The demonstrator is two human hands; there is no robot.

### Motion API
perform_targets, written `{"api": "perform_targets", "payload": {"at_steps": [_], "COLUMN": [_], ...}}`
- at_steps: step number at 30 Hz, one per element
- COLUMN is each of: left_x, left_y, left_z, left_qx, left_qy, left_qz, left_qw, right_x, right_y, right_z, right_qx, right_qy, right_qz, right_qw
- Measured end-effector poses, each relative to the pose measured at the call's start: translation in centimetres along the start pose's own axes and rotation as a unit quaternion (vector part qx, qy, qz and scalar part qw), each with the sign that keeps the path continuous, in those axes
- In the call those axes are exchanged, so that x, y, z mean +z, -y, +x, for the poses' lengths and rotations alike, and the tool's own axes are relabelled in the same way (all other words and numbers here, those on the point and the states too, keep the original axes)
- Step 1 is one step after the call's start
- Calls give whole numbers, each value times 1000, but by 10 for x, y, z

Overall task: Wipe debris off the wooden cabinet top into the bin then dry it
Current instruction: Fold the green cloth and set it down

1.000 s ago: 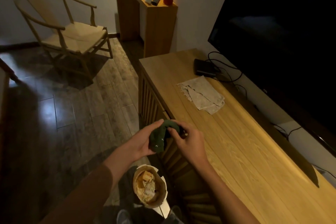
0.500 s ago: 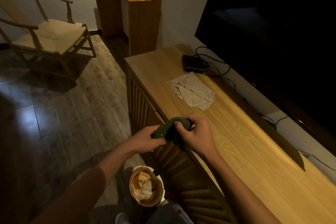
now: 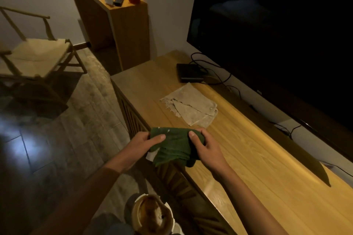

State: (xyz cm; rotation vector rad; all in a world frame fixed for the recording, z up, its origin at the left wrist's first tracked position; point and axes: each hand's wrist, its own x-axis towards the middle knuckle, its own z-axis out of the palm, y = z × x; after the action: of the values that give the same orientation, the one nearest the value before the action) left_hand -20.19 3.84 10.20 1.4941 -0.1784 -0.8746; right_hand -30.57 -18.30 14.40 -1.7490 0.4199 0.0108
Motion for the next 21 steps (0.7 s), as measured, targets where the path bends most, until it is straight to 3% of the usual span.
{"api": "perform_targets", "payload": {"at_steps": [5,9,14,18,21], "left_x": [-16,-42,-78,-106,-125], "left_y": [12,17,18,21,27], "left_z": [50,98,165,217,247], "left_qx": [-53,-67,-89,-77,-58], "left_qy": [-45,-46,-8,4,23], "left_qz": [-29,53,128,214,325], "left_qw": [997,995,988,974,944], "right_x": [21,38,64,81,87], "right_y": [-36,-63,-83,-94,-104], "right_z": [38,76,125,163,181], "right_qx": [112,223,262,282,292], "right_qy": [-73,-100,-166,-204,-212], "right_qz": [81,183,228,207,139], "right_qw": [988,952,923,914,922]}}
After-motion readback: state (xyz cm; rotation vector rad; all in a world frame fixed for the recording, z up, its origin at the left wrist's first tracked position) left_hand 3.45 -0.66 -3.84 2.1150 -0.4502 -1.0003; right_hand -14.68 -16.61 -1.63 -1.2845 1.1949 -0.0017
